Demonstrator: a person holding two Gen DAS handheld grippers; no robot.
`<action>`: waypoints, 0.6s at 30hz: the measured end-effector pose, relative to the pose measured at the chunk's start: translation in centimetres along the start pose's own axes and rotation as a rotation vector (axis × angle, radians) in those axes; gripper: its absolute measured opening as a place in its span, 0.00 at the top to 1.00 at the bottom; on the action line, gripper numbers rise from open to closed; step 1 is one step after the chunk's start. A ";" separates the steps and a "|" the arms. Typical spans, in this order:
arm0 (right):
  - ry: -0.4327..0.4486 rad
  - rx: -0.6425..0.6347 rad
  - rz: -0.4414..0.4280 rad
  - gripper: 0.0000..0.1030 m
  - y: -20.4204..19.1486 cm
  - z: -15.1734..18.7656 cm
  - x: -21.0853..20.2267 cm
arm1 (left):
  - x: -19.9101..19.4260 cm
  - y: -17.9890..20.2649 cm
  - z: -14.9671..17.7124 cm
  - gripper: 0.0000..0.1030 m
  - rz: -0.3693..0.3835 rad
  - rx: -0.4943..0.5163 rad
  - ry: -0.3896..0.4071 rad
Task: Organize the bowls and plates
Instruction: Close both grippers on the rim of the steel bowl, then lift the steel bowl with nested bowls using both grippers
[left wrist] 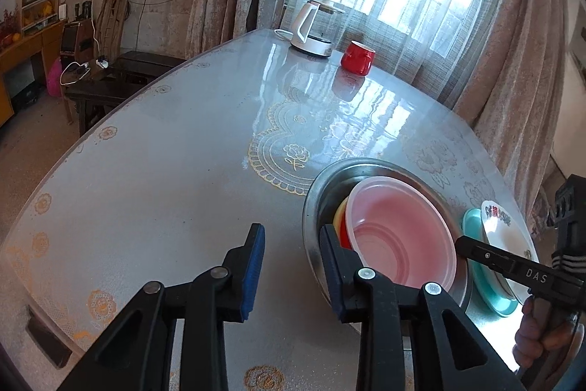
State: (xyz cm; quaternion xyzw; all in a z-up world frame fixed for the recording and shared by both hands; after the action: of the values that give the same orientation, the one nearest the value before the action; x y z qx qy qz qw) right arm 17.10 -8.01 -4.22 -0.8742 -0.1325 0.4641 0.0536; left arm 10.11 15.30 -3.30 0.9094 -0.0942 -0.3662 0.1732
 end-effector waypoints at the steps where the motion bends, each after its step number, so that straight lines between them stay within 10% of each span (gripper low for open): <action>1: 0.000 0.001 0.002 0.69 0.0 -0.1 0.1 | 0.4 0.0 0.0 0.71 0.001 0.006 -0.008; 18: -0.040 -0.104 0.041 0.79 -1.8 -0.7 2.0 | 2.3 0.4 1.1 0.85 0.073 -0.028 -0.038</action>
State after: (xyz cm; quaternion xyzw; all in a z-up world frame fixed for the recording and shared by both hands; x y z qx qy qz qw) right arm 18.42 -5.68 -5.06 -0.8689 -0.1395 0.4748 -0.0040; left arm 10.95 13.99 -5.34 0.8957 -0.1256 -0.3781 0.1974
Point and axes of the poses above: each gripper's, at about its wrist camera, not at the fingertips, and x roughly the way its jaws point, y to its right, z to its underside, the point moved 3 cm from there along x, roughly the way its jaws point, and after that the axes turned 9 degrees about z, right-handed, at the moved point
